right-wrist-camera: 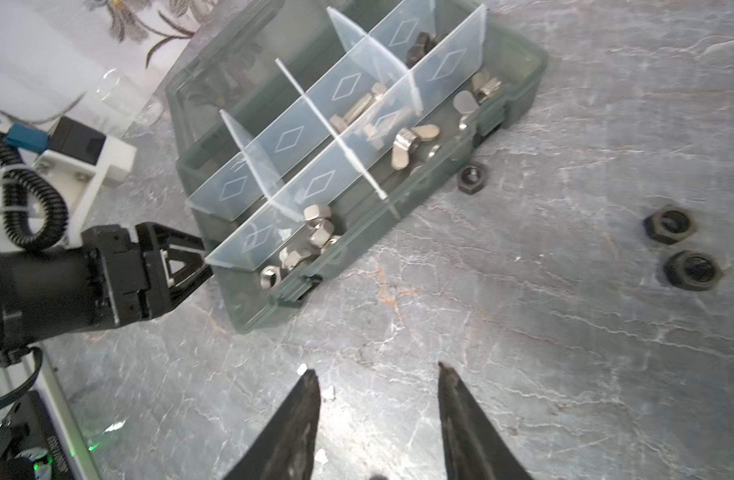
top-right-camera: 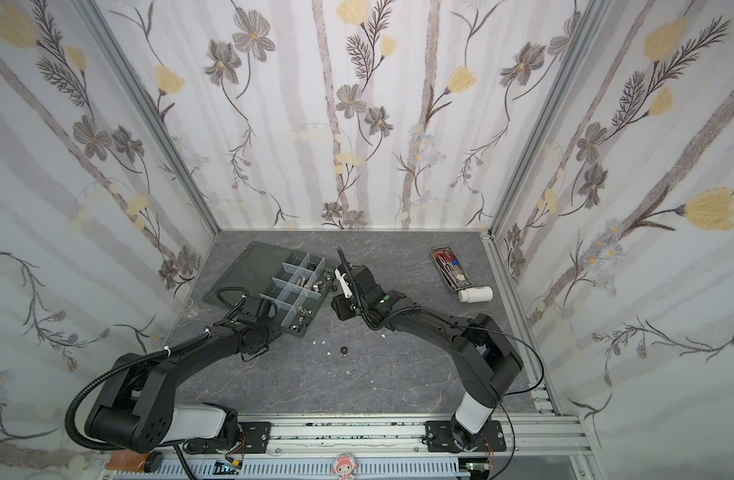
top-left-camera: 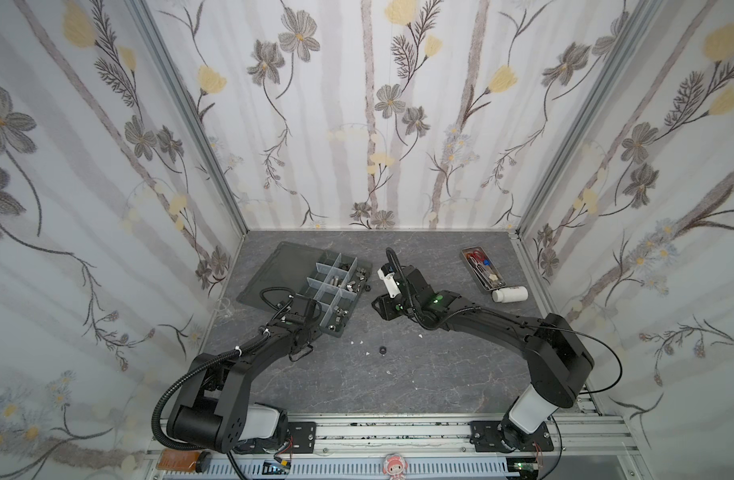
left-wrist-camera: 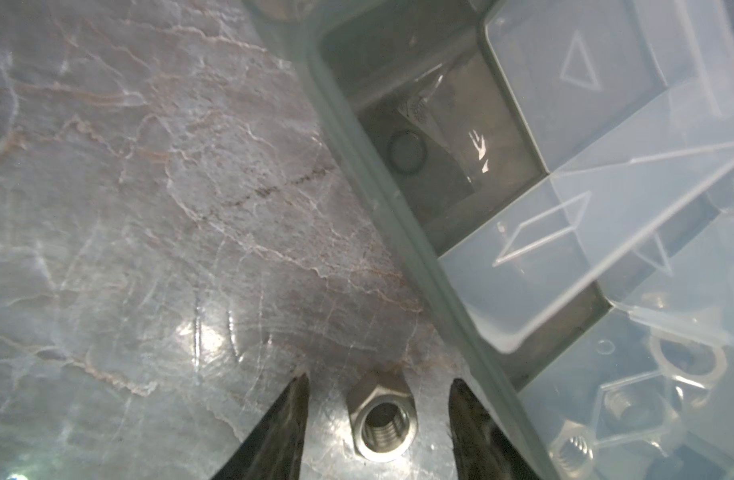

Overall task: Sort the screws and nuts into containers
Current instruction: 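Close the left gripper on the silver hex nut and lift it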

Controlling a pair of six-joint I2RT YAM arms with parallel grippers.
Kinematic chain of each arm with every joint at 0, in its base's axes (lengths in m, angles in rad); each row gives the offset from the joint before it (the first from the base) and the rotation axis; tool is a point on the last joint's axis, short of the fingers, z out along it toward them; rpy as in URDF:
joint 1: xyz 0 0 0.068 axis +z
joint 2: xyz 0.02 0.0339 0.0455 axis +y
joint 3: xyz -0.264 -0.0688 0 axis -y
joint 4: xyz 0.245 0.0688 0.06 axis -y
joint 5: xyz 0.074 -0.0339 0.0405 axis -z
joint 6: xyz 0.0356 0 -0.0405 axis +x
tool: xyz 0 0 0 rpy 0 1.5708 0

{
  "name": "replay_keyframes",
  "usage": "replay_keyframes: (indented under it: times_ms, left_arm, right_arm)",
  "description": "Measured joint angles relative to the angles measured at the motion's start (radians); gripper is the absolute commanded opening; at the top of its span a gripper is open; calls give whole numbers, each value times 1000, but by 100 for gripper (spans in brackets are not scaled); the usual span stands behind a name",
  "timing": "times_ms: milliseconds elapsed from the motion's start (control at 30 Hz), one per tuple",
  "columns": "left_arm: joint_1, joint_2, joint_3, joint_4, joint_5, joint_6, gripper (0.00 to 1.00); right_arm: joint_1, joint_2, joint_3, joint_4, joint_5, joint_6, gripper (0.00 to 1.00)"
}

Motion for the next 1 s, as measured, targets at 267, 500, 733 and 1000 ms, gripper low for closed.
replay_keyframes:
  times_ms: [267,500,733,1000]
  left_arm:
    - [-27,28,28,-63,-49,18,53]
    - [-60,32,28,-97,-87,18,46]
    - [-69,50,31,-102,-124,18,38]
    - [-69,65,49,-106,-123,18,27]
  right_arm:
    - [1,-2,-31,31,-21,3,48]
    - [-11,-36,-68,58,-31,4,48]
    - [-28,-70,-106,84,-31,7,48]
    - [-40,-133,-148,98,-35,7,48]
